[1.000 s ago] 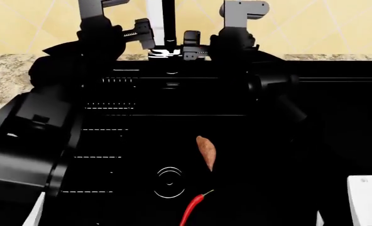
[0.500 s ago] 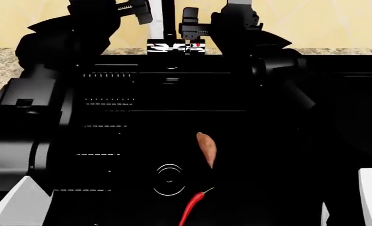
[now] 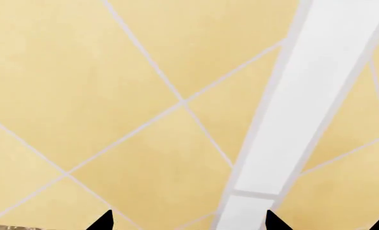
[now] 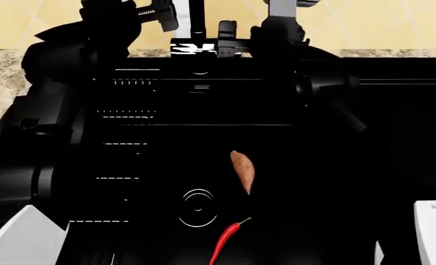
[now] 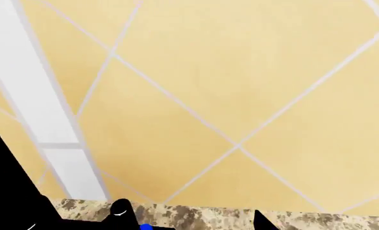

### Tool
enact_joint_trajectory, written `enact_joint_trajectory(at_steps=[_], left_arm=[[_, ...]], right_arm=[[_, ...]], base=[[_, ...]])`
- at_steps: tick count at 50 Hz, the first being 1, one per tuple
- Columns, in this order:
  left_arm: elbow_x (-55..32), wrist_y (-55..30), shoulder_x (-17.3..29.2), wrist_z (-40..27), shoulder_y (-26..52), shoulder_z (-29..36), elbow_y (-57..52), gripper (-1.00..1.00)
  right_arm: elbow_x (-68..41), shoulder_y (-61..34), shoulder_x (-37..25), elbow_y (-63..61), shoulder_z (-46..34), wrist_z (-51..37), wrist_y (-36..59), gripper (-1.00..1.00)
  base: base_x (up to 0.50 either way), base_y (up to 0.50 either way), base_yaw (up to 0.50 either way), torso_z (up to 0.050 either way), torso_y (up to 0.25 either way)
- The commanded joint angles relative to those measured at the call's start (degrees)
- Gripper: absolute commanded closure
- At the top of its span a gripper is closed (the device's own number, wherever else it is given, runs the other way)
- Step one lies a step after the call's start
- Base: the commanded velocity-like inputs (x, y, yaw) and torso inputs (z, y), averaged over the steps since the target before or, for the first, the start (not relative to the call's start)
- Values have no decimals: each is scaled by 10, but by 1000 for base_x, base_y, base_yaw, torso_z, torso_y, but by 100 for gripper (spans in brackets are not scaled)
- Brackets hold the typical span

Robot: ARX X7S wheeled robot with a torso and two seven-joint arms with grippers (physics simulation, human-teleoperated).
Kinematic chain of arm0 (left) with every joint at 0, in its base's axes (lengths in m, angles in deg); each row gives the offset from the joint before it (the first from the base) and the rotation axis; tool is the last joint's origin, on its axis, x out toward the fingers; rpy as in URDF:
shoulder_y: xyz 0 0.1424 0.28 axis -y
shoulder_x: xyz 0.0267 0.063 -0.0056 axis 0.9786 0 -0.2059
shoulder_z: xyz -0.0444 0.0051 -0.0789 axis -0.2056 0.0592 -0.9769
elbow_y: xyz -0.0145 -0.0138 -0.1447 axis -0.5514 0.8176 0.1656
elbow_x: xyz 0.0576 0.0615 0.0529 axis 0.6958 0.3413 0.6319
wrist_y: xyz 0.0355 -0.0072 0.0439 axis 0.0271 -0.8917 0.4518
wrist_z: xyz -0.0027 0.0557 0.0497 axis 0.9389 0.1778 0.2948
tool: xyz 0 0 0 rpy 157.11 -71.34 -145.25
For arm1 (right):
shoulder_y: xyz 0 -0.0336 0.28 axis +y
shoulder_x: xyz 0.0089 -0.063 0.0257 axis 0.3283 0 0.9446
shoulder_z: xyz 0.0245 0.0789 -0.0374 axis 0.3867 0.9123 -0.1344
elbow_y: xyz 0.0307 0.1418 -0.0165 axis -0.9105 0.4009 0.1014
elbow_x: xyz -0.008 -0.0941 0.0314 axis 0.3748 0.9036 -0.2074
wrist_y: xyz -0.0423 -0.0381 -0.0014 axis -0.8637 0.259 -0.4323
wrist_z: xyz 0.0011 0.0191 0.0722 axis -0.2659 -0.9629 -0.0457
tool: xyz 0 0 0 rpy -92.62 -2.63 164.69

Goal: Pick up the fruits and vegetables and place them in the sink. Turn on the sink faucet to wash them. Then turn the sink off and put them in the tray.

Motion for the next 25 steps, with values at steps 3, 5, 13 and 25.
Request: enact_joint_trajectory(at_steps=[3,5,13,25], left_arm=[[24,3,3,12,-2,-22,0,-100],[26,4,3,14,-3,-24,0,-100],[33,5,5,22,-7,-28,0,-100],[39,7,4,29,-8,-33,0,-100]], right_arm=[[-24,4,-1,32,-38,-16,27,-100],[-66,-2,-3,32,-84,-20,20,-100],[-365,-35,-2,32,-398,-8,-31,-100],[-536,-49,0,32,-572,8,-51,-100]], base=[[0,0,0,0,0],[0,0,0,0,0],[0,0,0,0,0],[0,0,-3,0,8]])
